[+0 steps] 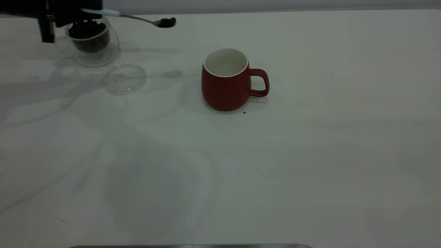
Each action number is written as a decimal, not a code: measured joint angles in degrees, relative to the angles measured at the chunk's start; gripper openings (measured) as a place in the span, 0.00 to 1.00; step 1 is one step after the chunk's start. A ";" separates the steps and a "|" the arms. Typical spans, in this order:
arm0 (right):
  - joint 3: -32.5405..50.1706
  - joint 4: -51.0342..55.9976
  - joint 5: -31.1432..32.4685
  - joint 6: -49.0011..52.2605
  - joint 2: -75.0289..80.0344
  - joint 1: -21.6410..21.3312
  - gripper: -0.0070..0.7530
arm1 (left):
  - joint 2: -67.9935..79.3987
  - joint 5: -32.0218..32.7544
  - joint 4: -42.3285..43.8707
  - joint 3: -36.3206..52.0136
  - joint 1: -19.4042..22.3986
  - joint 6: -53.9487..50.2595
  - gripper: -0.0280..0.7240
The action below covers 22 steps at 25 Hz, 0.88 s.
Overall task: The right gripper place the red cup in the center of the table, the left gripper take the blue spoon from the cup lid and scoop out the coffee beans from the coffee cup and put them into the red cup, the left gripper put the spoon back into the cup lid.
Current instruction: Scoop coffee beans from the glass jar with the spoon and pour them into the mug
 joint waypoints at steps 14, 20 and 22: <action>0.00 0.00 0.00 0.00 0.00 0.00 0.79 | 0.00 0.11 -0.05 0.00 -6.05 0.00 0.20; 0.00 0.00 0.00 0.00 0.00 0.00 0.79 | 0.00 0.11 -0.05 0.00 -8.06 0.05 0.20; 0.00 0.00 0.00 0.00 0.00 0.00 0.79 | 0.00 0.11 -0.05 0.00 -9.02 0.37 0.20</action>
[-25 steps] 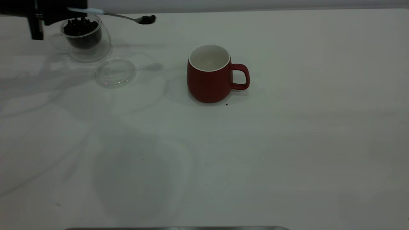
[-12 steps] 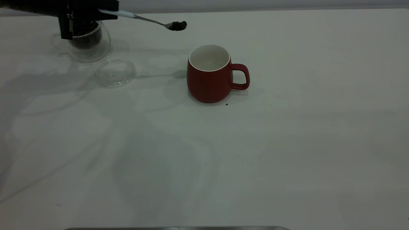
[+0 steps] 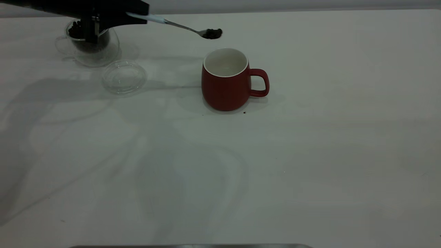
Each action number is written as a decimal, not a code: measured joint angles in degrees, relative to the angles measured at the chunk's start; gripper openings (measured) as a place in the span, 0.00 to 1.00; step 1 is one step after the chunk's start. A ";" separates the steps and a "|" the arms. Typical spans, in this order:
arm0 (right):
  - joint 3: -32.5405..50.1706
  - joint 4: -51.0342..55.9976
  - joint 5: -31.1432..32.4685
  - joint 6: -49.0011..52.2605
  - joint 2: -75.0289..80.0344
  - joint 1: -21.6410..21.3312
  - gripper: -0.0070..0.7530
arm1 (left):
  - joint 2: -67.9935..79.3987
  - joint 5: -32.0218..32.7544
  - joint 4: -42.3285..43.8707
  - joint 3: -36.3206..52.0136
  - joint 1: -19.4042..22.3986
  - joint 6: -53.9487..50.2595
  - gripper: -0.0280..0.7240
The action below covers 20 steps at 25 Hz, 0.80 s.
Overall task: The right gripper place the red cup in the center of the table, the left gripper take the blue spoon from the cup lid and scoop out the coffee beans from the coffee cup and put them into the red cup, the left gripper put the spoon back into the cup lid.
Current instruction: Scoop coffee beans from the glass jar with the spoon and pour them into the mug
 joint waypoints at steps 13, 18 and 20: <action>0.00 0.00 0.00 0.00 0.00 0.00 0.79 | 0.00 0.00 0.00 0.00 -2.73 6.44 0.20; 0.00 0.00 0.00 0.00 0.00 0.00 0.79 | 0.00 -1.74 0.05 0.00 -2.73 10.39 0.20; 0.00 0.00 0.00 0.00 0.00 0.00 0.79 | 0.00 -2.73 0.05 0.00 -2.73 12.39 0.20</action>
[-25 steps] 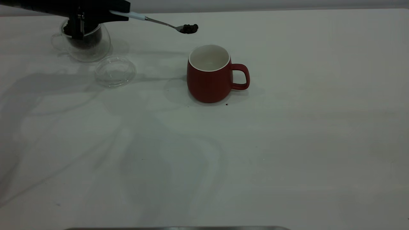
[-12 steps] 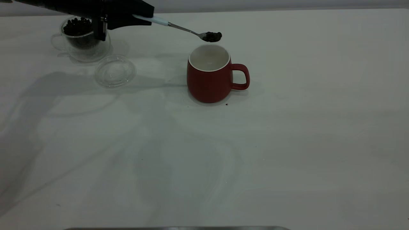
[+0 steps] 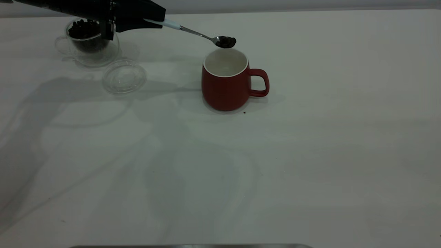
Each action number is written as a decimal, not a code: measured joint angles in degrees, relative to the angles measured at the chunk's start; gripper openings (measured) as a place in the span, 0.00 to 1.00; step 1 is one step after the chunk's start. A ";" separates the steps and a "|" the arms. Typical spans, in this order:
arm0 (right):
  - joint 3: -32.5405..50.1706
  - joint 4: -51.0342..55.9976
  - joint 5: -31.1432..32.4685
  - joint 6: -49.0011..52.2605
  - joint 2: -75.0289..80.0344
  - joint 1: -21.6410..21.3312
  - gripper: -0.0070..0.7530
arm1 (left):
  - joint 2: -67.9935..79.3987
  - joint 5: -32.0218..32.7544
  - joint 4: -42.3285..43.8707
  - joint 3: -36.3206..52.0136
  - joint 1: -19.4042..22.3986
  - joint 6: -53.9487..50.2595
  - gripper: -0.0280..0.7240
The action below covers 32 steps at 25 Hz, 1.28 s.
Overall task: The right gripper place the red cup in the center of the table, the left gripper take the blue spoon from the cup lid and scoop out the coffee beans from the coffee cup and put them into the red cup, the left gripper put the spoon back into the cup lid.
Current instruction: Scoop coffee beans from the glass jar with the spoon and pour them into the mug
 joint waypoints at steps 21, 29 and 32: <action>0.00 0.00 0.00 0.00 0.00 0.00 0.79 | 0.00 -3.89 -0.01 0.00 -1.68 23.55 0.20; 0.00 0.00 0.00 0.00 0.00 0.00 0.79 | 0.00 -2.12 -0.01 0.00 -2.28 33.26 0.20; 0.00 0.00 0.00 0.00 0.00 0.00 0.79 | 0.00 -2.01 -0.01 0.00 -2.28 34.84 0.20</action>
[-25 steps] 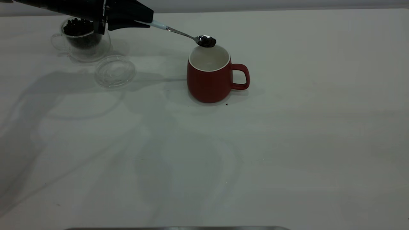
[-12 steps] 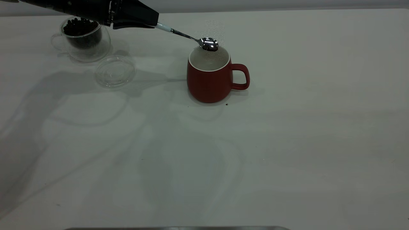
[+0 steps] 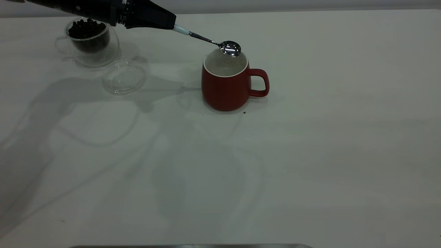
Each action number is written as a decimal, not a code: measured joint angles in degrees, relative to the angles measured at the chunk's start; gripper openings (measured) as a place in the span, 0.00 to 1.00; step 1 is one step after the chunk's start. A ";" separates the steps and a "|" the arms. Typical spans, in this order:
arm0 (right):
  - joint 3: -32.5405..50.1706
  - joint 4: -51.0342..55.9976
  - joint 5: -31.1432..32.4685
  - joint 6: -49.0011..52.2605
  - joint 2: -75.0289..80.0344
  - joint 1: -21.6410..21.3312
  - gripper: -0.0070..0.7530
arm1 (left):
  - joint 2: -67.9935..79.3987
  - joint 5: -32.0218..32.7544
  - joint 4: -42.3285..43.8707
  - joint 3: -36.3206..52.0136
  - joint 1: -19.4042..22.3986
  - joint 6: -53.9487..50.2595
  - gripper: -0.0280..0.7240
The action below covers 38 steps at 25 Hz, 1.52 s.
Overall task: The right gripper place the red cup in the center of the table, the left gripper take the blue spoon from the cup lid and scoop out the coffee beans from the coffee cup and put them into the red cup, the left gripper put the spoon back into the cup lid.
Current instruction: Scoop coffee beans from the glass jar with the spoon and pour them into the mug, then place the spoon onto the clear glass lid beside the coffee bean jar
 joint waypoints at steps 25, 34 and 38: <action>0.00 0.00 0.00 0.00 0.00 0.00 0.79 | -4.71 5.23 5.49 0.07 17.35 -40.16 0.20; 0.00 0.00 0.00 0.00 0.00 0.00 0.79 | -4.84 4.77 5.79 10.10 26.65 -37.33 0.20; 0.00 0.00 0.00 0.00 0.00 0.00 0.79 | -4.84 2.95 5.73 13.07 27.79 -35.52 0.20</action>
